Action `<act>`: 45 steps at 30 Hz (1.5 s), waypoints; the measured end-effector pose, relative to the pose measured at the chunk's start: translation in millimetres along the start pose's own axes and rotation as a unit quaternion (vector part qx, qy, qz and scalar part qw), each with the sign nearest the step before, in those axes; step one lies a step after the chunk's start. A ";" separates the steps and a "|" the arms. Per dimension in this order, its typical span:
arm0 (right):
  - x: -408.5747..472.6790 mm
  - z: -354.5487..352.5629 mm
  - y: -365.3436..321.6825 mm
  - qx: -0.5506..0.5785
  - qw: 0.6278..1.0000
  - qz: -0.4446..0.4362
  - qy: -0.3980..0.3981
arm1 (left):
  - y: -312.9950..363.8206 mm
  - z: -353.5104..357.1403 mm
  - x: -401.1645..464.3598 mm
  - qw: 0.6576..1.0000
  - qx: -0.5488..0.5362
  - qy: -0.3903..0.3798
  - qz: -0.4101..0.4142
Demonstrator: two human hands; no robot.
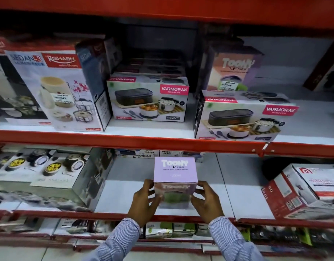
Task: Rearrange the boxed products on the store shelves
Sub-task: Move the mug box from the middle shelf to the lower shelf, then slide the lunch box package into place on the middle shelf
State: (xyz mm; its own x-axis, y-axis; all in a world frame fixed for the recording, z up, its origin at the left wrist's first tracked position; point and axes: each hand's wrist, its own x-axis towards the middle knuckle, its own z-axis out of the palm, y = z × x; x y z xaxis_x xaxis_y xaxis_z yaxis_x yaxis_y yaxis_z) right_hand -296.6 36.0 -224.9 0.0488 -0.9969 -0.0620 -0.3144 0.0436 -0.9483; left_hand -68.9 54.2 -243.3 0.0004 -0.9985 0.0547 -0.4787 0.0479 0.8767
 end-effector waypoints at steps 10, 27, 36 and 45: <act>-5.2 -3.5 23.0 -0.009 0.999 0.032 -0.024 | -13.8 1.9 -8.0 0.996 0.048 -0.005 -0.075; 46.4 -151.7 -136.2 0.134 0.890 -0.105 0.422 | 203.2 -7.7 89.8 0.981 -0.012 0.144 0.128; 49.6 -170.1 -142.0 0.162 0.918 -0.103 0.346 | 219.0 -0.5 95.4 0.984 -0.022 0.118 0.135; 33.6 -113.5 -172.7 0.169 0.924 -0.179 0.294 | 197.0 -67.2 67.7 0.960 -0.114 0.230 0.112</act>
State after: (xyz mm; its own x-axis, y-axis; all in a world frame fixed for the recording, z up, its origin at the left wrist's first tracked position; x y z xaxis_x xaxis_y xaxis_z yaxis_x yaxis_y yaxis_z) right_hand -348.3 -12.6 -27.9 -0.4623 -0.8107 0.3592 -0.0592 -0.3759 -0.9247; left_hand -104.2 -2.2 -34.8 0.3333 -0.8472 0.4138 -0.3071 0.3174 0.8972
